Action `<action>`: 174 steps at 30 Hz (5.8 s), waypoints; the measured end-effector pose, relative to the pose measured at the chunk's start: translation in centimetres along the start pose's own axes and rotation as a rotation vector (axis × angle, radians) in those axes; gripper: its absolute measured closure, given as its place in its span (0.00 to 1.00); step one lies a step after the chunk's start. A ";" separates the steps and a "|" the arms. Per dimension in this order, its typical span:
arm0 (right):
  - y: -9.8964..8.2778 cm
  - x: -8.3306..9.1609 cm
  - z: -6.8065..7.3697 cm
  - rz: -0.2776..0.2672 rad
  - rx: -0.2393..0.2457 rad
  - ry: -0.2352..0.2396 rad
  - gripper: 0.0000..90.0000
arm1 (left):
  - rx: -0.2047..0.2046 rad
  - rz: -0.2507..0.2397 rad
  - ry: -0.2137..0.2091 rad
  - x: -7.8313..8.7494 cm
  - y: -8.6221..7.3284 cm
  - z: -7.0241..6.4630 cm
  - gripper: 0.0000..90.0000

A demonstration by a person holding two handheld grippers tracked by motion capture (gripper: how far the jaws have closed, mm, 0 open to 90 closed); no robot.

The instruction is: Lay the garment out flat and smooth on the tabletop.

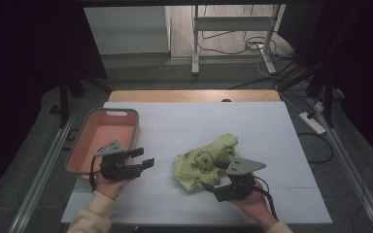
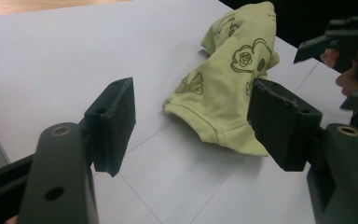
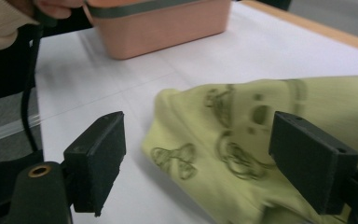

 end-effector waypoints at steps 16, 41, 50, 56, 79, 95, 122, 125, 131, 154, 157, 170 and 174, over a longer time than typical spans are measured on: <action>-0.9 -6.7 2.8 0.146 0.058 0.041 0.24 | -0.005 0.009 -0.006 -0.2 -0.1 -0.1 0.36; -2.7 -9.9 1.9 0.320 0.133 -0.148 0.52 | -0.003 0.014 -0.006 -0.3 -0.3 0.1 0.36; -2.2 -9.3 1.2 0.328 0.118 -0.148 0.90 | -0.003 0.016 -0.007 -0.3 -0.3 0.0 0.36; -1.8 -8.8 1.1 0.303 0.108 -0.120 0.92 | -0.006 0.017 -0.008 -0.4 -0.3 0.0 0.36; 2.9 -2.6 -0.2 0.002 0.073 -0.119 0.94 | -0.009 0.022 -0.012 -0.6 -0.4 -0.1 0.36; 6.3 0.6 0.3 -0.118 0.067 -0.117 0.94 | -0.007 0.028 -0.012 -0.8 -0.5 -0.1 0.36; 1.7 3.2 -9.6 -0.073 -0.245 -0.302 0.94 | -0.007 0.029 -0.016 -0.9 -0.5 -0.1 0.36; 1.5 3.2 -9.7 -0.068 -0.250 -0.303 0.94 | -0.009 0.029 -0.016 -0.9 -0.5 -0.2 0.36; 1.0 3.4 -10.3 -0.060 -0.270 -0.306 0.94 | -0.008 0.030 -0.016 -0.9 -0.5 -0.2 0.36; -1.9 3.4 -12.1 0.019 -0.314 -0.323 0.77 | -0.009 0.033 -0.014 -1.0 -0.5 -0.2 0.36; -1.5 4.0 -11.9 0.001 -0.301 -0.332 0.56 | -0.008 0.032 -0.014 -0.9 -0.6 -0.1 0.36; -0.2 6.7 -7.7 -0.014 -0.120 -0.277 0.29 | -0.008 0.034 -0.016 -1.1 -0.5 -0.2 0.36; 0.9 6.3 -6.2 -0.019 -0.066 -0.245 0.28 | -0.014 0.038 -0.017 -1.2 -0.5 -0.3 0.36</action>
Point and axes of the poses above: each handheld gripper's, and its own axes: x roughly backward along the jaws, y roughly out of its top, z roughly to its left, the point moved 5 cm from there along -x, roughly forward along the jaws, and after that the axes turned 3 degrees about -x, right-handed, at the moved point
